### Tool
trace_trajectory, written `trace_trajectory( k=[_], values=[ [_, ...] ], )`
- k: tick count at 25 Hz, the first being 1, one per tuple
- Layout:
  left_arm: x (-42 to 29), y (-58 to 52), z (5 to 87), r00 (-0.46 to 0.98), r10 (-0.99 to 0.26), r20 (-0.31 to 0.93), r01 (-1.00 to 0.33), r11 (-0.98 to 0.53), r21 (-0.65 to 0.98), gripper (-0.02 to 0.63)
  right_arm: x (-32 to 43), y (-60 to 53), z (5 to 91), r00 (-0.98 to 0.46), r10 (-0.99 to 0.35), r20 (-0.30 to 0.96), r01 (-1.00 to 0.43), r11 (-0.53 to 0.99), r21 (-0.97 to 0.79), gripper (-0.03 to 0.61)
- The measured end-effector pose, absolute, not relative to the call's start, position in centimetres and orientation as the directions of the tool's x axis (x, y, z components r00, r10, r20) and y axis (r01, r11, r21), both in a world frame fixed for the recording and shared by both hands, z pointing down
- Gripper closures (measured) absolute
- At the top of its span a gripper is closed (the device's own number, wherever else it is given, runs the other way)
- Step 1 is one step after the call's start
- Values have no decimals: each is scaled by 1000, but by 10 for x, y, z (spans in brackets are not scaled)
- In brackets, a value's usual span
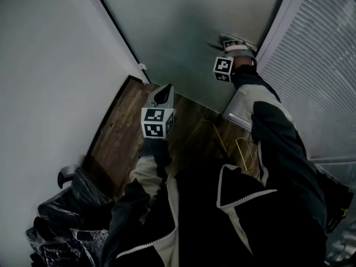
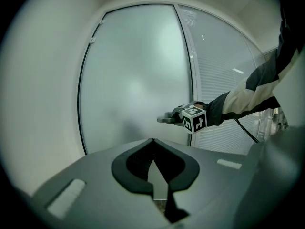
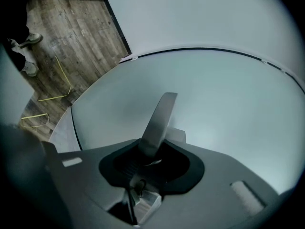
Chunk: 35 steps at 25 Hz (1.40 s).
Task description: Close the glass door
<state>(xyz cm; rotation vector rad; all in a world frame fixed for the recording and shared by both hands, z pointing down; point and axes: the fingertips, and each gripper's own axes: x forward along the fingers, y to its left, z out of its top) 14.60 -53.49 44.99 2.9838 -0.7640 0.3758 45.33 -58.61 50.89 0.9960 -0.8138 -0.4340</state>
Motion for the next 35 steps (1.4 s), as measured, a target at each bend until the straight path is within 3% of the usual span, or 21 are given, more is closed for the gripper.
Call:
trace_trajectory(
  k=[12, 17, 20, 22, 26, 31, 35],
  values=[
    [145, -532, 453, 840, -480, 254, -490, -871, -25, 615, 452, -589, 510, 615, -677, 404, -43, 482, 875, 456],
    [148, -528, 452, 846, -473, 247, -486, -874, -9, 615, 441, -579, 511, 564, -681, 468, -194, 442, 876, 318],
    [153, -532, 449, 855, -464, 233, -482, -876, 20, 615, 420, -562, 489, 489, -741, 461, -392, 285, 875, 311],
    [157, -538, 445, 861, -463, 211, -482, -875, 47, 615, 392, -547, 472, 392, -806, 444, -586, 154, 796, 345],
    [172, -547, 433, 875, -455, 163, -473, -876, 96, 615, 332, -516, 442, 170, -924, 343, -903, -6, 431, 434],
    [200, -538, 420, 902, -415, 119, -428, -896, 118, 615, 302, -490, 438, 107, -963, 248, -986, -70, 151, 567],
    [226, -522, 425, 914, -382, 137, -395, -914, 95, 615, 311, -475, 451, 92, -963, 254, -996, -89, 24, 575]
  ],
)
